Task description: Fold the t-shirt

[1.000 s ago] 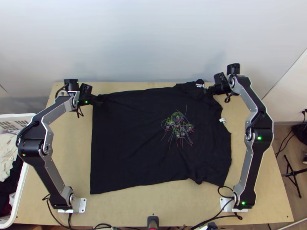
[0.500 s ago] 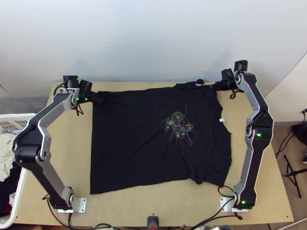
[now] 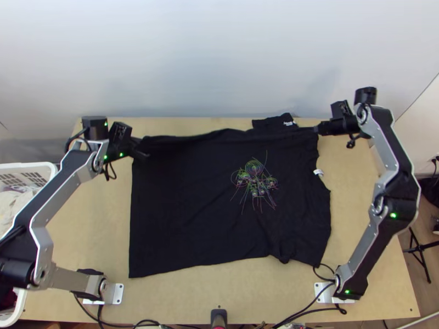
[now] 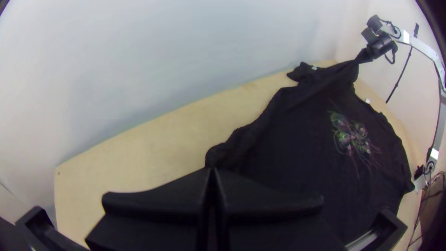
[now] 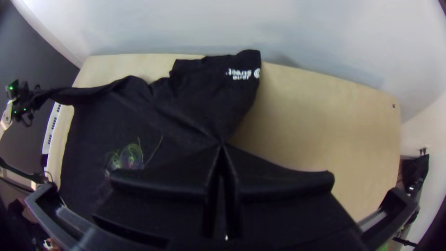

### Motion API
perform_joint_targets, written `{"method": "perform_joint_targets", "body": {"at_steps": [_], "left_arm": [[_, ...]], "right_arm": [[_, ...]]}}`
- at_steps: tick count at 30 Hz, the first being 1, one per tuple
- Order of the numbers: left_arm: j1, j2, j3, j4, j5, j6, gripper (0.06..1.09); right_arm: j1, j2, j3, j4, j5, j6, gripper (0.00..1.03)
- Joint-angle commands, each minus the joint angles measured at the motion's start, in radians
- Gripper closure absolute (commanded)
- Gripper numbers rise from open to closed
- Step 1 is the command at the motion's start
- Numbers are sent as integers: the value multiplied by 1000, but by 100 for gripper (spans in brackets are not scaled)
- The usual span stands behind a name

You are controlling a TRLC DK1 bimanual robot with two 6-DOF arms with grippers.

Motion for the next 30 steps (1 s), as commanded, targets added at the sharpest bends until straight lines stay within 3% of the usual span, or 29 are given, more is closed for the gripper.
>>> {"method": "perform_joint_targets", "body": {"at_steps": [1, 7, 12, 16, 18, 30], "left_arm": [[35, -74, -125, -17, -6, 35, 105], [146, -43, -169, -8, -13, 85, 105], [198, -30, -169, -5, -9, 45, 105], [228, -60, -174, -4, 117, -50, 105], [239, -56, -175, -14, 131, -62, 105], [144, -60, -211, -117, 131, -25, 105]], "right_arm": [[-60, -106, -201, -1, -20, -55, 100], [-109, -88, -232, 15, -22, -98, 100], [-112, -86, -238, 36, -24, -103, 100], [-120, -117, -262, 36, -82, -106, 100], [-132, -115, -278, 36, -80, -108, 100], [-124, -148, -327, 36, -79, -144, 100]]}}
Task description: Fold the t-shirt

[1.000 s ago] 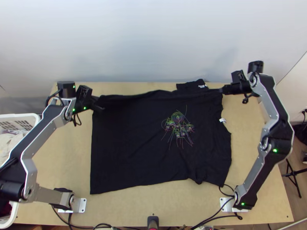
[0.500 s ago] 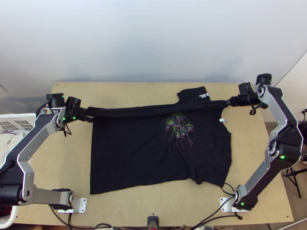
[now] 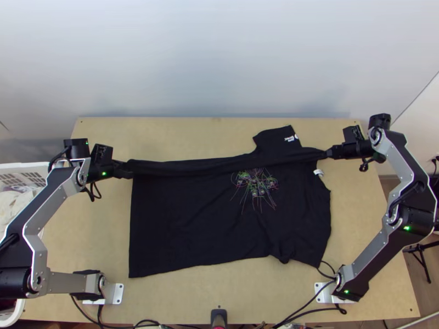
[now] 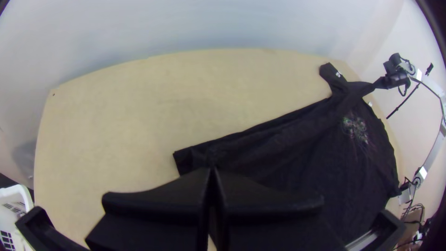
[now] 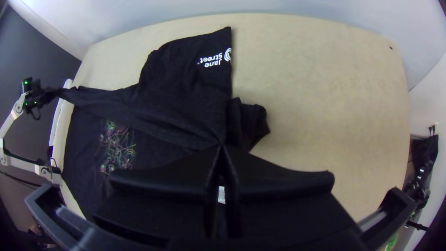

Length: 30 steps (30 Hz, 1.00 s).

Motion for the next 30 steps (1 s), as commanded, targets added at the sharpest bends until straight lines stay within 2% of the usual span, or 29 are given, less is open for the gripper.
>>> {"method": "perform_joint_targets", "body": {"at_steps": [1, 7, 11, 19, 24, 30], "left_arm": [[-56, -1, -23, -56, 10, 10, 105], [-15, -47, -37, -61, 11, -24, 105], [23, -102, -43, -61, 11, -36, 105], [48, -93, -82, -51, 10, -44, 105], [25, -78, -86, -51, 10, -41, 105], [25, -76, -97, -78, 10, -29, 105]], "right_arm": [[10, -30, -28, 0, -3, -15, 100], [-5, -105, -71, 0, -5, -20, 100], [-7, -174, -112, 0, -5, -72, 100], [-5, -332, -246, 0, -32, -93, 100], [-8, -332, -355, 0, -29, -156, 100], [-41, -321, -396, 0, -23, -173, 100]]}}
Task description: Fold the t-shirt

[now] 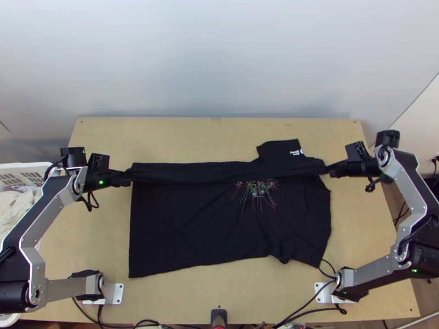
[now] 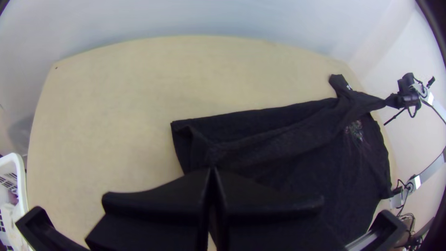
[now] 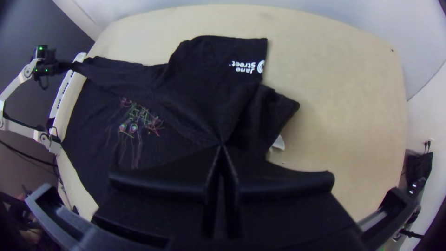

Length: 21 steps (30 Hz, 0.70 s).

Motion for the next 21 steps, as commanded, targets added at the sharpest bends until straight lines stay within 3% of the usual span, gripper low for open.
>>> {"method": "perform_joint_targets", "body": {"at_steps": [1, 8, 15, 21], "left_arm": [[-3, 6, -24, -24, 0, 19, 105], [-10, -3, -73, -38, 0, 30, 105], [-13, -23, -104, -38, 0, 31, 105], [-41, -14, -128, -35, 0, 34, 105]], "right_arm": [[-23, -6, -73, 0, 7, -31, 100], [-35, -7, -131, 0, 50, -56, 100], [-57, -179, -182, 1, 49, -88, 100], [-51, -147, -270, 35, 52, -109, 100]]}}
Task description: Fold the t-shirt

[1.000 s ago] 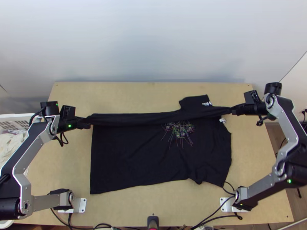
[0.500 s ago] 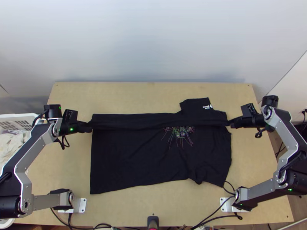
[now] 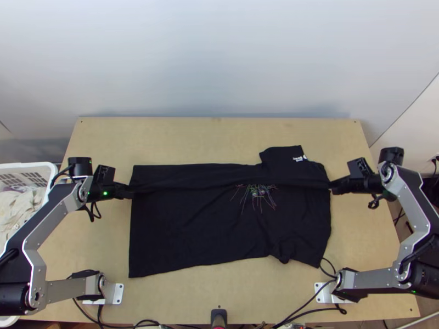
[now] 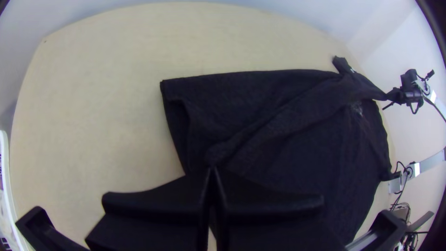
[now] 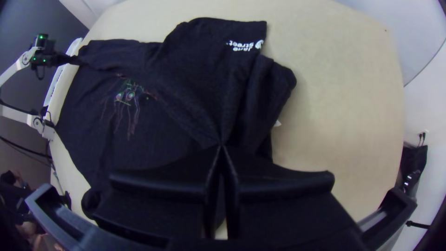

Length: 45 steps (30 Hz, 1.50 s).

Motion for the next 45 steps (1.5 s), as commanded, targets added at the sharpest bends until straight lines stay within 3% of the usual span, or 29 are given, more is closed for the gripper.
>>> {"method": "perform_joint_targets", "body": {"at_steps": [1, 4, 11, 17, 25, 33, 36, 37, 38, 39, 45], "left_arm": [[-24, 2, -32, -1, 0, 8, 105], [-42, 2, -52, -4, -3, 21, 105], [-26, -29, -52, 30, -5, 1, 105], [-30, -9, -58, 37, -3, -1, 105], [-42, 3, -66, 37, -3, 8, 105], [-69, 60, -70, 37, -5, 15, 103], [-56, 55, -73, 47, -14, 11, 83], [-55, 49, -73, 47, -14, 18, 66], [-53, 46, -72, 44, -17, 22, 30], [-42, 43, -70, 44, -18, 24, 7], [43, -46, -7, -10, -20, 48, 10]], "right_arm": [[-1, 3, -99, 52, 17, -24, 100], [7, 40, -148, 146, 99, -23, 100], [21, -178, -65, 129, 59, 42, 100], [22, -246, -107, 68, 37, 31, 100], [27, -175, -303, 89, 68, -84, 100], [24, -71, -260, 177, 82, -46, 97], [18, -17, -228, 186, 91, -6, 75], [13, -11, -220, 184, 94, 2, 66], [12, -9, -214, 184, 102, 9, 59], [8, -8, -208, 184, 106, 14, 53], [-30, -9, -168, 114, 108, 29, 9]]}}
